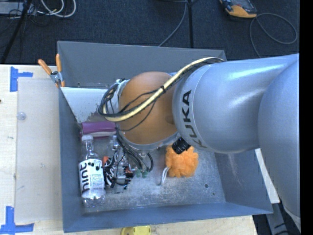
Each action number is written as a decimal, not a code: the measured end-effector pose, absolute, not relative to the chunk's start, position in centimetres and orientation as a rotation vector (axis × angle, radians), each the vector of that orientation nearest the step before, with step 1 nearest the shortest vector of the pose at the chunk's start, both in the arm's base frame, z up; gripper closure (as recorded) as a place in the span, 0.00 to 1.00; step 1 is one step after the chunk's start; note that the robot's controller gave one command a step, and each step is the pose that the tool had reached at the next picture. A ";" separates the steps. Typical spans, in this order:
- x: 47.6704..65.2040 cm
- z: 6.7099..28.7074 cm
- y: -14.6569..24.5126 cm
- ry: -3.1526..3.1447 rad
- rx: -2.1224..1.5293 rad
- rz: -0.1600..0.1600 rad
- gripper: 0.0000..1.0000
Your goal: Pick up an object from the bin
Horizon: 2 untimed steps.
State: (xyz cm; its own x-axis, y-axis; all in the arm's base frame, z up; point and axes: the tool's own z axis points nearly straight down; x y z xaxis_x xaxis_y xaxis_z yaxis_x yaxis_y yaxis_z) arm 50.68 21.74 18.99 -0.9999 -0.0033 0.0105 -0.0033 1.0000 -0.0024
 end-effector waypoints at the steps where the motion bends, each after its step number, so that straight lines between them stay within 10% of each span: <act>1: 50.9 19.4 21.6 -3.138 -0.002 0.001 0.00; 2: 51.5 21.2 21.8 -3.131 -0.019 0.004 0.00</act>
Offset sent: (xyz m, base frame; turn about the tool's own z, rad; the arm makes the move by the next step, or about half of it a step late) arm 0.0099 0.0022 0.0281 0.0205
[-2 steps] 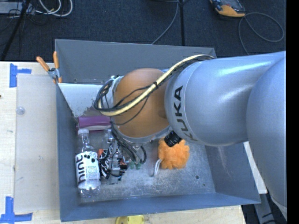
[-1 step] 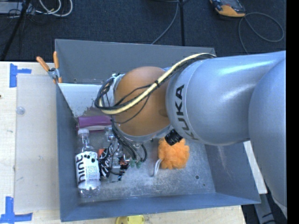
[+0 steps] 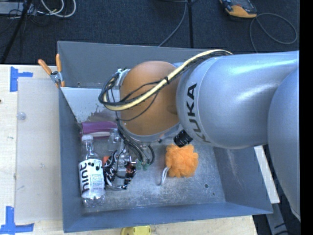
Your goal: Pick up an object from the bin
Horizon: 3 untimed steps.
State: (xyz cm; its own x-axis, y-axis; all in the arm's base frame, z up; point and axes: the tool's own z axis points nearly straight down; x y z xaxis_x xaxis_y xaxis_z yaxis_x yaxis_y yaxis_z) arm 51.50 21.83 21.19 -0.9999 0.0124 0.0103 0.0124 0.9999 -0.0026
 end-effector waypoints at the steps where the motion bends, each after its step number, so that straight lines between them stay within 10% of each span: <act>1: 51.0 17.6 17.5 -3.139 -0.039 -0.003 0.00; 2: 53.3 15.8 15.1 -3.123 -0.126 0.009 0.00; 3: 52.4 10.1 18.0 -3.162 -0.047 -0.010 1.00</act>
Offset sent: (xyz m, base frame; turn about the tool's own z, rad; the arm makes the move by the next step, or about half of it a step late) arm 0.0308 -0.0637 -0.0436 0.0854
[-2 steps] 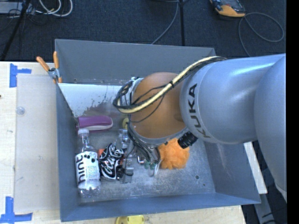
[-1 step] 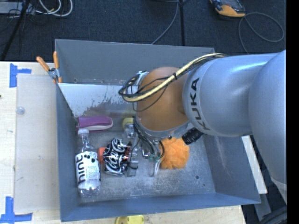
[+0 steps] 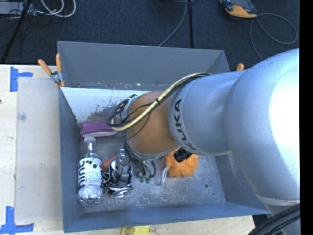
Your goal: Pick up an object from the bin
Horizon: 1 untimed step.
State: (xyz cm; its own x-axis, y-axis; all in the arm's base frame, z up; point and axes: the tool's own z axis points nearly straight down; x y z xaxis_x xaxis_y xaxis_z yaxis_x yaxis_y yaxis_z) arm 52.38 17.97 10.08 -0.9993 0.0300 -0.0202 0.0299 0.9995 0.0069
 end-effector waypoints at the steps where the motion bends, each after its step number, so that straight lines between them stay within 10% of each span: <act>1: 52.0 9.6 18.1 3.127 0.048 0.013 0.00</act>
Offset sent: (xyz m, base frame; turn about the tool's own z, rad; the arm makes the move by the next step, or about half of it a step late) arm 0.0000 0.0000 0.0000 0.0000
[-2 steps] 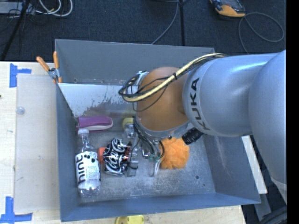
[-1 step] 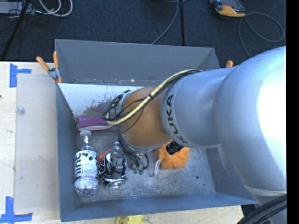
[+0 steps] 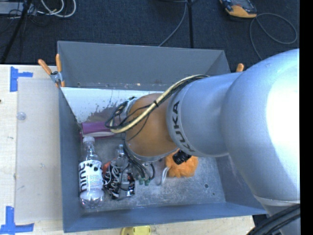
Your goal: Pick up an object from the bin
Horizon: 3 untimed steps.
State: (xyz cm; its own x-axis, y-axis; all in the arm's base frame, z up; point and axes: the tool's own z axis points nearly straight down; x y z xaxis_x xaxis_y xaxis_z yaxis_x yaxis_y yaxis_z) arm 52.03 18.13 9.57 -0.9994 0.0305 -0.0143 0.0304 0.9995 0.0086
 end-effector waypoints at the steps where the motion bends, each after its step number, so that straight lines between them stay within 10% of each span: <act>1: 52.0 9.6 18.1 3.126 0.049 0.014 0.00; 3: 52.0 14.6 17.7 3.118 0.086 0.018 0.00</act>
Offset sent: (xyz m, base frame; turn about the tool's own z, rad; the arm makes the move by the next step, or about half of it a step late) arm -0.0094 -0.0047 0.1031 0.0128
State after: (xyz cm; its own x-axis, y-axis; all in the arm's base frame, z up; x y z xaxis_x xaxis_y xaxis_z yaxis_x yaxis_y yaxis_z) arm 51.95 17.73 14.61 -0.9982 0.0551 -0.0219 0.0548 0.9984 0.0122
